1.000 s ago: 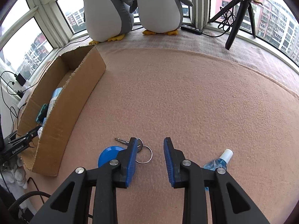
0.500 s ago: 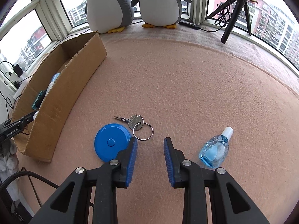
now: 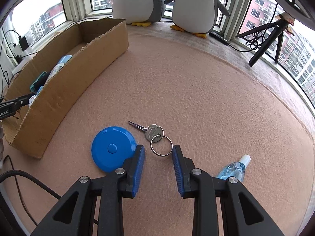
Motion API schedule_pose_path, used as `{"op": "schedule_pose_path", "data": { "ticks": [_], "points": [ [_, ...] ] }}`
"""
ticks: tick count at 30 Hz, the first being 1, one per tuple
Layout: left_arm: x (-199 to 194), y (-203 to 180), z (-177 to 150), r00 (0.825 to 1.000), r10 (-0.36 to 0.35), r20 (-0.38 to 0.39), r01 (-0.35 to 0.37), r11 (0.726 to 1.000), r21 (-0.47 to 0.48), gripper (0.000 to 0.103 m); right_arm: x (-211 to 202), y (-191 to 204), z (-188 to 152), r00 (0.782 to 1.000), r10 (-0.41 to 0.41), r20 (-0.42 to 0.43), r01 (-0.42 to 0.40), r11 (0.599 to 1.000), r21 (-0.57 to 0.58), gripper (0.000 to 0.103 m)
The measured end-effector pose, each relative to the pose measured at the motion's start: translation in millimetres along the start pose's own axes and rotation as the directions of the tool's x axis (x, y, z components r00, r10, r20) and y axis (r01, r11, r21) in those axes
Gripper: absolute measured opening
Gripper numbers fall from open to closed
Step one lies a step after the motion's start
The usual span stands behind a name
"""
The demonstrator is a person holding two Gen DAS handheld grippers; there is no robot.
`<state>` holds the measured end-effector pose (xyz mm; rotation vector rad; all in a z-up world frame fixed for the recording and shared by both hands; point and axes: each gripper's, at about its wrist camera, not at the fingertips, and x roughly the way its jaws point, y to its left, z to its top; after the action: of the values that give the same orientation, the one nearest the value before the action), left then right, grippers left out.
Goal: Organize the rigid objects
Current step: 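Move the right gripper to the keys on the blue tape measure, then grasp the key ring with the right gripper and lift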
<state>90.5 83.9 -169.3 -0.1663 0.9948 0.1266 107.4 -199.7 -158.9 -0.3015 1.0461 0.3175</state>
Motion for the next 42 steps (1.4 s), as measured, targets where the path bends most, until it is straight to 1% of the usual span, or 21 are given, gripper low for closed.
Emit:
{"op": "schedule_pose_path", "data": {
  "ticks": [7, 11, 19, 22, 25, 27, 29, 31, 34, 35, 39, 42],
  "points": [
    [0.1, 0.3, 0.0, 1.0, -0.002, 0.0, 0.002, 1.0, 0.0, 0.067, 3.9, -2.5, 7.3, 0.999, 0.026, -0.019, -0.027, 1.0, -0.007, 0.026],
    [0.5, 0.5, 0.0, 1.0, -0.004, -0.001, 0.004, 1.0, -0.002, 0.068, 3.8, -10.1, 7.0, 0.997, 0.072, -0.026, -0.07, 0.997, 0.041, 0.022],
    [0.5, 0.6, 0.0, 1.0, -0.004, 0.0, 0.004, 1.0, -0.001, 0.068, 0.1, -20.8, 3.4, 0.99, 0.144, -0.008, -0.142, 0.982, 0.125, 0.021],
    [0.5, 0.6, 0.0, 1.0, -0.004, 0.0, 0.004, 1.0, -0.002, 0.068, -2.6, -26.5, 1.3, 0.981, 0.192, 0.007, -0.19, 0.966, 0.177, 0.021],
    [0.5, 0.5, -0.1, 1.0, -0.003, 0.0, 0.003, 1.0, -0.002, 0.068, -2.1, -35.8, -1.2, 0.963, 0.267, 0.028, -0.265, 0.928, 0.261, 0.021],
    [0.1, 0.8, -0.1, 1.0, -0.002, 0.0, 0.002, 1.0, 0.0, 0.067, -1.7, -41.8, -3.7, 0.943, 0.328, 0.051, -0.326, 0.89, 0.319, 0.021],
    [0.1, 0.8, -0.1, 1.0, -0.003, 0.0, 0.003, 1.0, 0.0, 0.068, -1.7, -46.3, -5.7, 0.92, 0.384, 0.078, -0.384, 0.847, 0.368, 0.021],
    [0.2, 0.7, -0.2, 1.0, -0.003, 0.001, 0.003, 1.0, -0.001, 0.068, 0.8, -51.8, -8.6, 0.892, 0.44, 0.107, -0.441, 0.791, 0.425, 0.021],
    [-0.2, 0.6, -0.3, 1.0, -0.001, 0.002, 0.001, 1.0, 0.002, 0.068, 3.0, -57.7, -13.1, 0.851, 0.503, 0.152, -0.507, 0.708, 0.492, 0.021],
    [-0.5, 0.8, -0.3, 1.0, -0.001, 0.002, 0.001, 1.0, 0.002, 0.068, 2.9, -58.7, -13.4, 0.841, 0.515, 0.164, -0.52, 0.689, 0.505, 0.021],
    [-0.5, 0.8, -0.3, 1.0, -0.001, 0.002, 0.001, 1.0, 0.002, 0.068, -4.5, -57.8, -7.7, 0.828, 0.526, 0.196, -0.544, 0.664, 0.513, 0.021],
    [-0.5, 0.8, -0.3, 1.0, -0.001, 0.002, 0.001, 1.0, 0.002, 0.067, -11.6, -56.3, 0.5, 0.825, 0.523, 0.214, -0.552, 0.665, 0.504, 0.021]
  ]
}}
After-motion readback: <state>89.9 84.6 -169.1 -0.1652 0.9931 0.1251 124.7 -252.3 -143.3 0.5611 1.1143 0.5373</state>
